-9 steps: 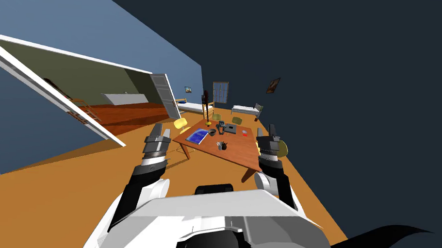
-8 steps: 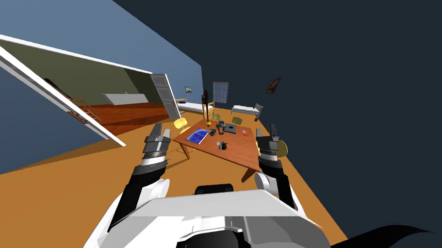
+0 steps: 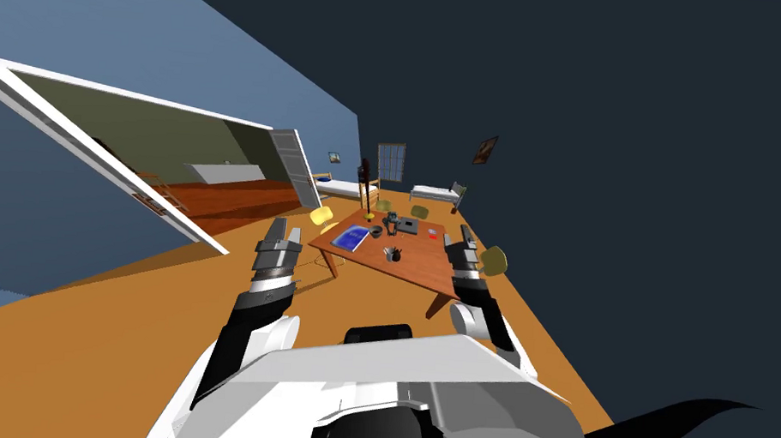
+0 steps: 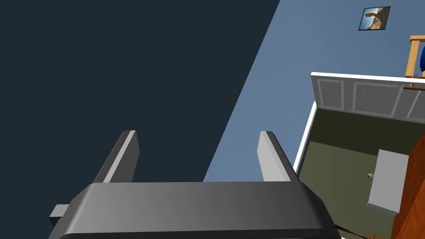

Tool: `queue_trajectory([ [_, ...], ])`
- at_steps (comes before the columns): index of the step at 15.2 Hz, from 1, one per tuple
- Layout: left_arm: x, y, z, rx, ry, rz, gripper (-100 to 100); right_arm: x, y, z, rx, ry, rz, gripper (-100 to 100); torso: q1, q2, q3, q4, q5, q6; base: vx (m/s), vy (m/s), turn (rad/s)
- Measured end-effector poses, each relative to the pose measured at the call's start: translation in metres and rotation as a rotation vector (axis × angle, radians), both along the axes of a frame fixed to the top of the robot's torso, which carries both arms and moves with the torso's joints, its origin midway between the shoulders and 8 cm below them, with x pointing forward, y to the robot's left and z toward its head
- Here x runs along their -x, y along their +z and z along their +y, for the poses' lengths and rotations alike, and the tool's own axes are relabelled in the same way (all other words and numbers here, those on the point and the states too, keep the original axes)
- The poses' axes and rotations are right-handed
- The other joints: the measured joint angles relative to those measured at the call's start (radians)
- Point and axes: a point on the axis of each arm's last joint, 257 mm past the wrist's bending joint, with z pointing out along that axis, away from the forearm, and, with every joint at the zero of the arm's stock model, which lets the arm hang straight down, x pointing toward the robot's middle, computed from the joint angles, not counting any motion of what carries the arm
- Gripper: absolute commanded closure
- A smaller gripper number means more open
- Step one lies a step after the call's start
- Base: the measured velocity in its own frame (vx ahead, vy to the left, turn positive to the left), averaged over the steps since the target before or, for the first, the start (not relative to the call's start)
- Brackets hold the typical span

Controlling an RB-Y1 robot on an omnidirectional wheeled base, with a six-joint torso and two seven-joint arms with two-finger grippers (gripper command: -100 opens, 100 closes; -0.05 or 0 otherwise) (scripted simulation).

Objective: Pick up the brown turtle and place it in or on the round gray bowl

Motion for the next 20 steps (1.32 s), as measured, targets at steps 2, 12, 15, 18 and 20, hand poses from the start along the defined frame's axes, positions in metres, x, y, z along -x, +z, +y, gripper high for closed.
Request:
queue_trajectory([
  [2, 0.000, 0.000, 0.000, 0.000, 0.000, 0.000, 0, -0.010, -0.017, -0.004, -0.037, 0.020, 0.051, -100, 0.000, 0.000, 0.000, 0.000, 0.000, 0.000, -0.050, -0.011, 0.039],
  [12, 0.000, 0.000, 0.000, 0.000, 0.000, 0.000, 0, -0.055, -0.110, -0.019, -0.263, 0.100, 0.291, -100, -0.001, -0.002, -0.001, 0.000, 0.000, 0.000, -0.044, -0.020, 0.065],
  [15, 0.000, 0.000, 0.000, 0.000, 0.000, 0.000, 0, -0.068, -0.138, -0.020, -0.346, 0.122, 0.364, -100, -0.001, -0.002, -0.001, 0.000, 0.000, 0.000, -0.033, -0.022, 0.070],
  [18, 0.000, 0.000, 0.000, 0.000, 0.000, 0.000, 0, -0.075, -0.159, -0.030, -0.411, 0.134, 0.420, -100, -0.001, -0.003, -0.002, -0.001, 0.000, 0.000, -0.023, -0.015, 0.056],
  [20, 0.000, 0.000, 0.000, 0.000, 0.000, 0.000, 0, -0.080, -0.175, -0.030, -0.453, 0.142, 0.451, -100, -0.001, -0.004, -0.002, -0.001, 0.000, 0.000, -0.018, -0.022, 0.107],
])
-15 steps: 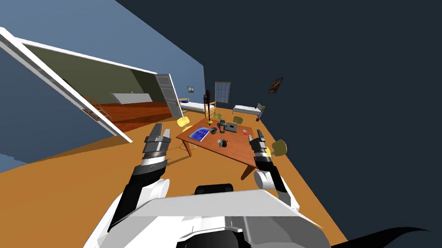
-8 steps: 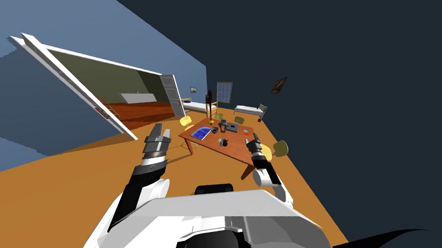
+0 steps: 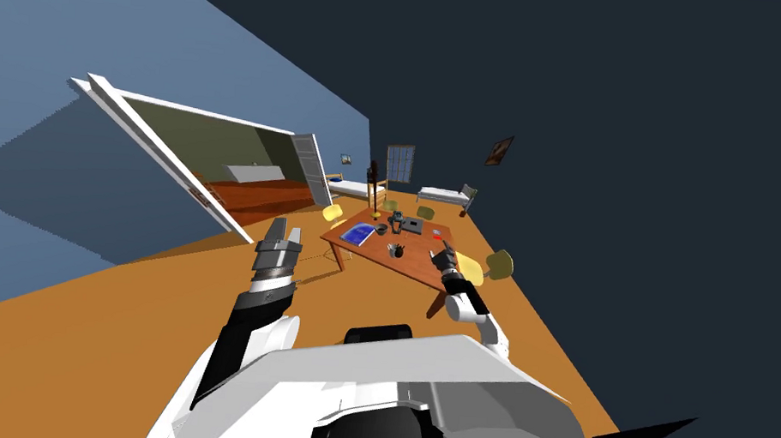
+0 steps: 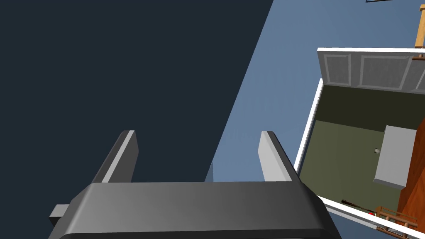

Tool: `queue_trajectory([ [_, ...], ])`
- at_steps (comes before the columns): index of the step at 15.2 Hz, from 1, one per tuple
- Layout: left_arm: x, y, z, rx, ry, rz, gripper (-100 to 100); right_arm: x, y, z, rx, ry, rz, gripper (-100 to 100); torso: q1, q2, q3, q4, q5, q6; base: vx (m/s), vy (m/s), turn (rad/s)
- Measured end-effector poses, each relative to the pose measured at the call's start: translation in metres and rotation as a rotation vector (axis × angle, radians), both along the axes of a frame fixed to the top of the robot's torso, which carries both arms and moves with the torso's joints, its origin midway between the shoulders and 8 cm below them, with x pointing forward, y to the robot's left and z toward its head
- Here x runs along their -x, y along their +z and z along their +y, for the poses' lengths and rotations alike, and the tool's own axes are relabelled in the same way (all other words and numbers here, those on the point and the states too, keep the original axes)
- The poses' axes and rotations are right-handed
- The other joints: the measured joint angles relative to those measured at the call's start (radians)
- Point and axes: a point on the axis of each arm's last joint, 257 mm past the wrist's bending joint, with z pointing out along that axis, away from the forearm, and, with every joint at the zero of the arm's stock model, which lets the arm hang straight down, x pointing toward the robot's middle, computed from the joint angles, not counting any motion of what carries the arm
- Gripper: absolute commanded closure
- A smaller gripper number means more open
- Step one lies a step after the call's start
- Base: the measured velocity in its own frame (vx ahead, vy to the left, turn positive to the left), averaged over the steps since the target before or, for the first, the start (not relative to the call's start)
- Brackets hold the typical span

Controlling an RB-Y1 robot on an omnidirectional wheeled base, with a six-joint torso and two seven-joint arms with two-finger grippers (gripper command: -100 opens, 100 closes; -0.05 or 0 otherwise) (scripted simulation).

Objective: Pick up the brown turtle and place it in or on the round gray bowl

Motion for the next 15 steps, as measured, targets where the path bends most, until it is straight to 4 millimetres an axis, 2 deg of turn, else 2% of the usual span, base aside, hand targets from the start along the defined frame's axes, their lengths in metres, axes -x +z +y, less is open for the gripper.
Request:
queue_trajectory([
  [7, 0.000, 0.000, 0.000, 0.000, 0.000, 0.000, 0, -0.019, -0.057, 0.000, -0.194, 0.020, 0.142, -100, -0.001, 0.000, 0.000, 0.000, 0.000, 0.000, -0.020, -0.028, 0.108],
  [11, 0.000, 0.000, 0.000, 0.000, 0.000, 0.000, 0, -0.028, -0.097, 0.003, -0.333, 0.026, 0.240, -100, -0.002, -0.001, -0.001, 0.000, 0.000, 0.000, -0.008, -0.041, 0.129],
  [15, 0.000, 0.000, 0.000, 0.000, 0.000, 0.000, 0, -0.030, -0.127, 0.003, -0.459, 0.023, 0.323, -100, -0.001, -0.001, -0.001, 0.000, 0.000, 0.001, -0.003, -0.036, 0.115],
])
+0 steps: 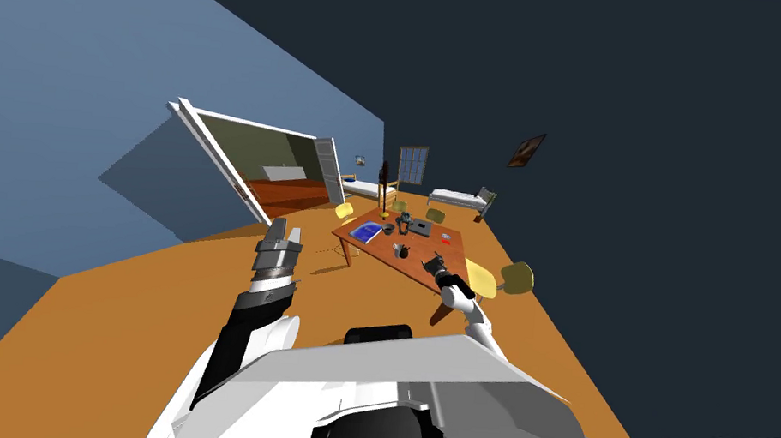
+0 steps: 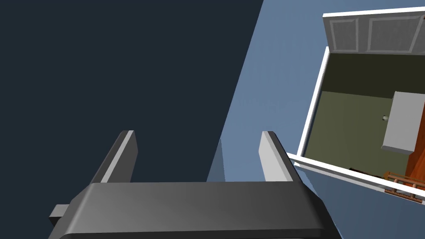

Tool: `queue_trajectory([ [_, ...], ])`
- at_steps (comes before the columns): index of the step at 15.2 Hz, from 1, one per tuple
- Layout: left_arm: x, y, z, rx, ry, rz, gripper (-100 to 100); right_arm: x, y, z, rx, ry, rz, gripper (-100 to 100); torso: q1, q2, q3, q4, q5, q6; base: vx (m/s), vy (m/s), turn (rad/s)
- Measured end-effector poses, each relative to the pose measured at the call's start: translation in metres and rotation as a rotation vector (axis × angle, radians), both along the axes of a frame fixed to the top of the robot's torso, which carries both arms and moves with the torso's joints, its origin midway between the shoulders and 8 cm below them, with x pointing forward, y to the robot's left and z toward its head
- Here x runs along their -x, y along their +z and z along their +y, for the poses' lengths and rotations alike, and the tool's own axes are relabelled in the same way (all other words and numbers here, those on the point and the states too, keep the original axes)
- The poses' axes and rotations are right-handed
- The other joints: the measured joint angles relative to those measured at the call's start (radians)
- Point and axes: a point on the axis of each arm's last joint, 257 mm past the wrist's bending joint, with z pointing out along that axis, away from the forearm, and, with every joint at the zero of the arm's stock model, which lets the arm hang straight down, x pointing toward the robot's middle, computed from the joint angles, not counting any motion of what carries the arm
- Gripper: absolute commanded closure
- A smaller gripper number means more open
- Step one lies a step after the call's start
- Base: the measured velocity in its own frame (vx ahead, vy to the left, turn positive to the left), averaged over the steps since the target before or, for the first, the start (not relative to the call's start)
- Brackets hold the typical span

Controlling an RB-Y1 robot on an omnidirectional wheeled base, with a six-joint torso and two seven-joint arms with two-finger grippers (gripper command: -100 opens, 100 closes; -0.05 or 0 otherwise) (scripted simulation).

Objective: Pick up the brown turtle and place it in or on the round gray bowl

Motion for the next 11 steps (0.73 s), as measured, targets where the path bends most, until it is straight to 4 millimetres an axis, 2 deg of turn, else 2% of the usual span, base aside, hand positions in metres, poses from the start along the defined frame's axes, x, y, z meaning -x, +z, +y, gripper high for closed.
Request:
queue_trajectory([
  [11, 0.000, 0.000, 0.000, 0.000, 0.000, 0.000, 0, -0.011, -0.062, 0.011, -0.311, -0.032, 0.182, -100, -0.001, -0.002, -0.001, 0.000, 0.000, -0.001, 0.008, -0.045, 0.127],
])
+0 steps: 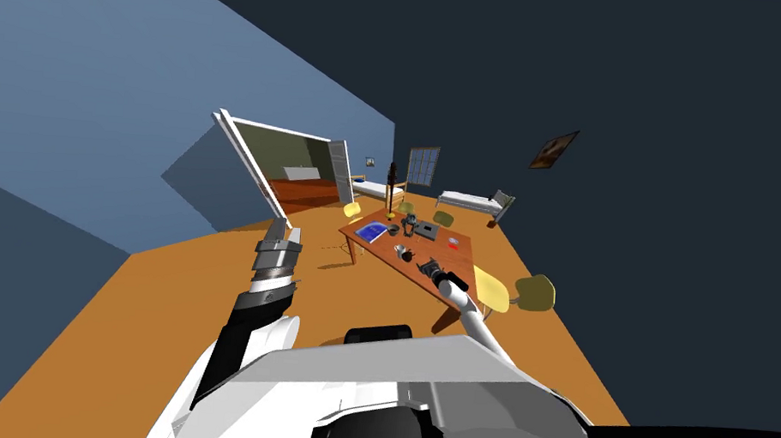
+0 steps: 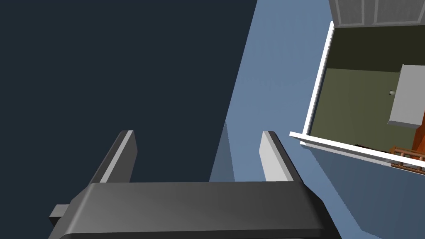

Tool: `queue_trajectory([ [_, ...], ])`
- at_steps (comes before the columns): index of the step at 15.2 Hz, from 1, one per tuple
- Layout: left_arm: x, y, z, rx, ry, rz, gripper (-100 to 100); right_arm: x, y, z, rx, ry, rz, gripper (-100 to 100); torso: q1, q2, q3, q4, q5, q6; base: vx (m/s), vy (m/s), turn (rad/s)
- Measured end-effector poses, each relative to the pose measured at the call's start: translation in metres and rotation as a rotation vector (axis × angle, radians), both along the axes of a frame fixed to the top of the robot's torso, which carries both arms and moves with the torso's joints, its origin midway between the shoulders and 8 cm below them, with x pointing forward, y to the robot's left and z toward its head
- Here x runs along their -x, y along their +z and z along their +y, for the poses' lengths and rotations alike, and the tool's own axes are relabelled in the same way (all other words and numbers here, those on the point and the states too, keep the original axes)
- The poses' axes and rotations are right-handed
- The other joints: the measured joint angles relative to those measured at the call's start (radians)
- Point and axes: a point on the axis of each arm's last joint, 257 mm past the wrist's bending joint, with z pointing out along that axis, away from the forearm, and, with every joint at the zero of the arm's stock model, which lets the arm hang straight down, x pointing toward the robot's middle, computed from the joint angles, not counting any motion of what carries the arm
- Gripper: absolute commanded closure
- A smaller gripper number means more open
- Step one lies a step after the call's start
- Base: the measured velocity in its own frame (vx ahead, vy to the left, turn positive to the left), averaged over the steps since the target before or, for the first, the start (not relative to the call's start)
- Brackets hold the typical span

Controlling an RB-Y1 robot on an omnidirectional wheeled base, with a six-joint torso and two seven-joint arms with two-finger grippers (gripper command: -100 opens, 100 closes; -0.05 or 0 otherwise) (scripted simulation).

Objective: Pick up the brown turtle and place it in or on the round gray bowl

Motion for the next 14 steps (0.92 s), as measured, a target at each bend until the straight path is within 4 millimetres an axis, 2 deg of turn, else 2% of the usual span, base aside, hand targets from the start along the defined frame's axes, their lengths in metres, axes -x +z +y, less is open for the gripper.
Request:
queue_trajectory([
  [7, 0.000, 0.000, 0.000, 0.000, 0.000, 0.000, 0, -0.007, -0.030, 0.009, -0.207, -0.044, 0.114, -100, -0.001, -0.001, -0.001, 0.000, 0.000, 0.000, 0.021, -0.064, 0.162],
  [14, 0.000, 0.000, 0.000, 0.000, 0.000, 0.000, 0, -0.013, -0.049, 0.017, -0.401, -0.101, 0.209, -100, 0.000, -0.002, -0.001, 0.000, 0.000, 0.000, 0.026, -0.058, 0.152],
])
